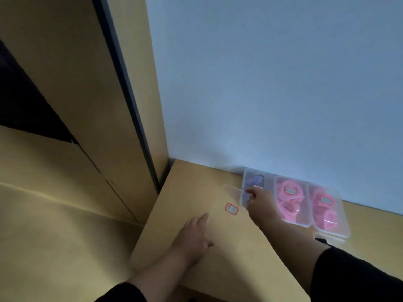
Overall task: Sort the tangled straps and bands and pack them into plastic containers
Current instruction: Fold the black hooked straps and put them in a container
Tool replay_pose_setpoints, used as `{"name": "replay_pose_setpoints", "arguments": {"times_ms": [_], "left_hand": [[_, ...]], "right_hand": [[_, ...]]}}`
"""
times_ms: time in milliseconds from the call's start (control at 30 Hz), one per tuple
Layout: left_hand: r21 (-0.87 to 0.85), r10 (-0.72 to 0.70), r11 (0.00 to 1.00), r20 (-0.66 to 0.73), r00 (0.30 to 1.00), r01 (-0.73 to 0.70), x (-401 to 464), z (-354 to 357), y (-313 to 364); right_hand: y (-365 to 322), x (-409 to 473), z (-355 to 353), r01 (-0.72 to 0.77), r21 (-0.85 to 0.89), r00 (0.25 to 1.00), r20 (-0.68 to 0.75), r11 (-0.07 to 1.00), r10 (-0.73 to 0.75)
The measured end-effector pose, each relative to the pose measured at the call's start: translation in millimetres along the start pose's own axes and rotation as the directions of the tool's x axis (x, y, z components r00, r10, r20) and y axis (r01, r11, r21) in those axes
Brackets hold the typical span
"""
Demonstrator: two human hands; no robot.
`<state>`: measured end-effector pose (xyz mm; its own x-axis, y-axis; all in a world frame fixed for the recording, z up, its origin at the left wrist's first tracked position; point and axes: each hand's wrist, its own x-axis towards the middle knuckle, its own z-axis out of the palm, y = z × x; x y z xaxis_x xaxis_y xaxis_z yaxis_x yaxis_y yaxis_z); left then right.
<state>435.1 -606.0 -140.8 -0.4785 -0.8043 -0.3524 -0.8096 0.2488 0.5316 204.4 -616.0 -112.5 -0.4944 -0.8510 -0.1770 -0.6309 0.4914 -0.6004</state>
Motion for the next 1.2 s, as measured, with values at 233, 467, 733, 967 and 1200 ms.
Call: {"name": "replay_pose_setpoints", "arguments": {"times_ms": [233,467,733,967,1200], "left_hand": [[0.114,0.278,0.951,0.089,0.956,-0.287,9.5,23.8,91.9],[0.133,0.405,0.897,0.130,0.905,-0.421,2.2,77.8,179.1],[0.120,0.365,0.915,0.163,0.917,-0.385,-16.0,133.0,240.8],[0.099,0.205,0.969,0.190,0.960,-0.226,-26.2,167.7,254.8],[0.146,0.143,0.975,0.181,0.973,-0.170,-28.5,180.4,251.4]], "right_hand": [[65.2,-11.2,-85.6,-0.122,0.108,0.985,-0.109,0.987,0.134],[139.9,-43.9,-154.4,-0.130,0.041,0.983,-0.127,0.991,0.134],[214.5,-57.7,-186.9,-0.081,-0.187,0.996,0.023,0.979,0.087],[247.4,-64.3,-174.3,0.040,-0.304,0.987,0.161,0.952,0.010],[252.9,-66.0,-159.2,0.279,-0.492,0.946,0.286,0.825,-0.150]]}}
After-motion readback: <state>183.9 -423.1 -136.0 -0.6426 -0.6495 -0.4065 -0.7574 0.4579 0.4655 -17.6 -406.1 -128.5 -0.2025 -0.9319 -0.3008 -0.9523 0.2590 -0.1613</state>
